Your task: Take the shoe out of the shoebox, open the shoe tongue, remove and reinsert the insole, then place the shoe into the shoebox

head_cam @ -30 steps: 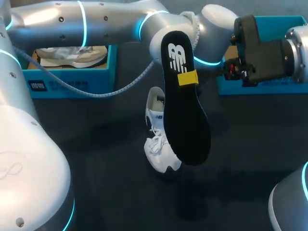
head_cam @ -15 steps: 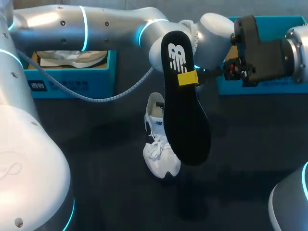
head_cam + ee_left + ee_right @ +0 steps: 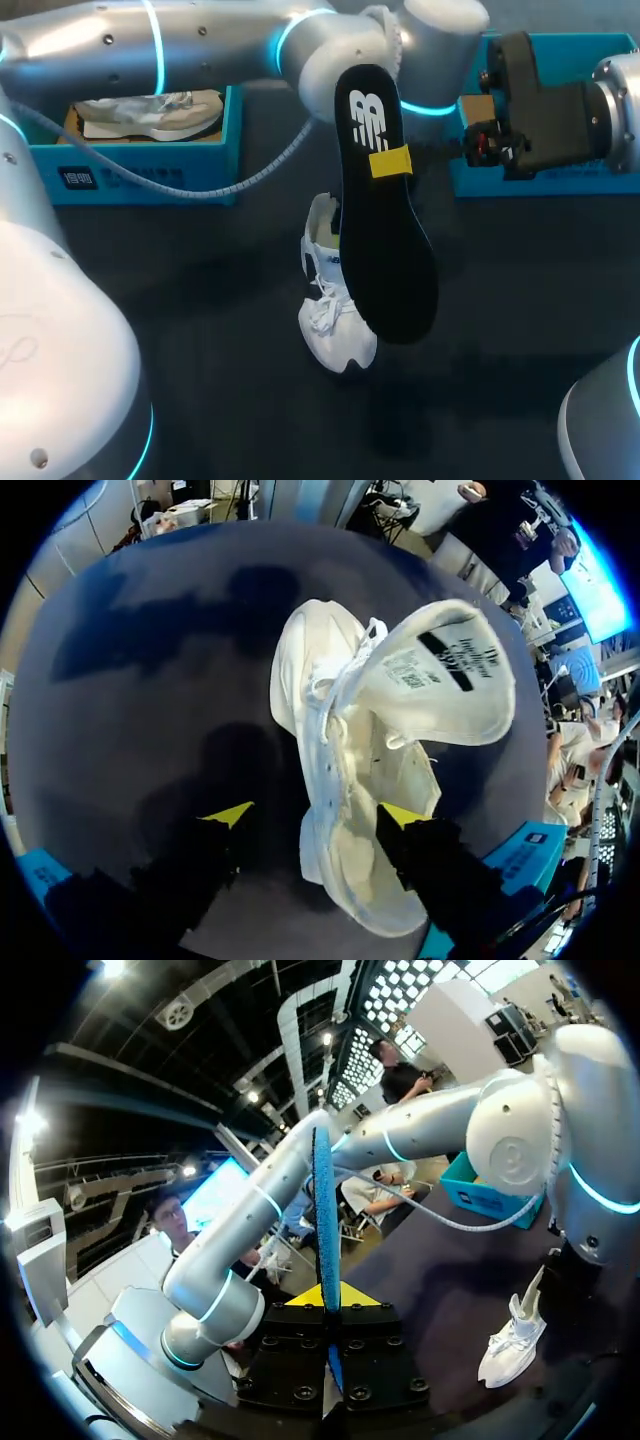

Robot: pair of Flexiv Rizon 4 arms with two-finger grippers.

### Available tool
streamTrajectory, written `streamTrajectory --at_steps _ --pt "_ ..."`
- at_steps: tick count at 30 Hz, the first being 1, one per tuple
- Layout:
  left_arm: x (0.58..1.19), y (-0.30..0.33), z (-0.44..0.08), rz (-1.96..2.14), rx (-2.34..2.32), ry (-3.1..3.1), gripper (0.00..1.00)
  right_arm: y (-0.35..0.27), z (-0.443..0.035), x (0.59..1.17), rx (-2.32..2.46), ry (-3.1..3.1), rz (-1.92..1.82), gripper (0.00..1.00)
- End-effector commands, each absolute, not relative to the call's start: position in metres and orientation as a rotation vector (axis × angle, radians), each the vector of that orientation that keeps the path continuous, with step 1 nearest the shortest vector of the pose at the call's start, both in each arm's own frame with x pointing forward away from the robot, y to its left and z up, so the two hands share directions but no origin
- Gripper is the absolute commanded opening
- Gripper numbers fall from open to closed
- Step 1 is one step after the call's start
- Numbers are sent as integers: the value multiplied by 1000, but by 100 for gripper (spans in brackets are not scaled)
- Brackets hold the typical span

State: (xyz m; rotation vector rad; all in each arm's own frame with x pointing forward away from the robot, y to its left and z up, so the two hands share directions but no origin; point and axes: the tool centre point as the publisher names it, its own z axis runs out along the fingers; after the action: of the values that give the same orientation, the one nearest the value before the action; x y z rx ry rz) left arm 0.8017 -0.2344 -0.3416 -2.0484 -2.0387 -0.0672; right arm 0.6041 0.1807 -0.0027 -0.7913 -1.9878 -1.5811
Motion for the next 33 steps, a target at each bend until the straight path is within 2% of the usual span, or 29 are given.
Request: streamTrajectory --at_steps 1,23,33 --pt "800 -222 -313 0 -2111 -2084 100 183 -4 605 -793 -1988 -1579 0" --pt "815 -217 -224 134 -2375 -2215 100 183 -4 605 -793 -1988 -1579 0" --pt "836 -196 -192 379 -2487 -2207 100 155 4 644 -902 -1901 -1478 0"
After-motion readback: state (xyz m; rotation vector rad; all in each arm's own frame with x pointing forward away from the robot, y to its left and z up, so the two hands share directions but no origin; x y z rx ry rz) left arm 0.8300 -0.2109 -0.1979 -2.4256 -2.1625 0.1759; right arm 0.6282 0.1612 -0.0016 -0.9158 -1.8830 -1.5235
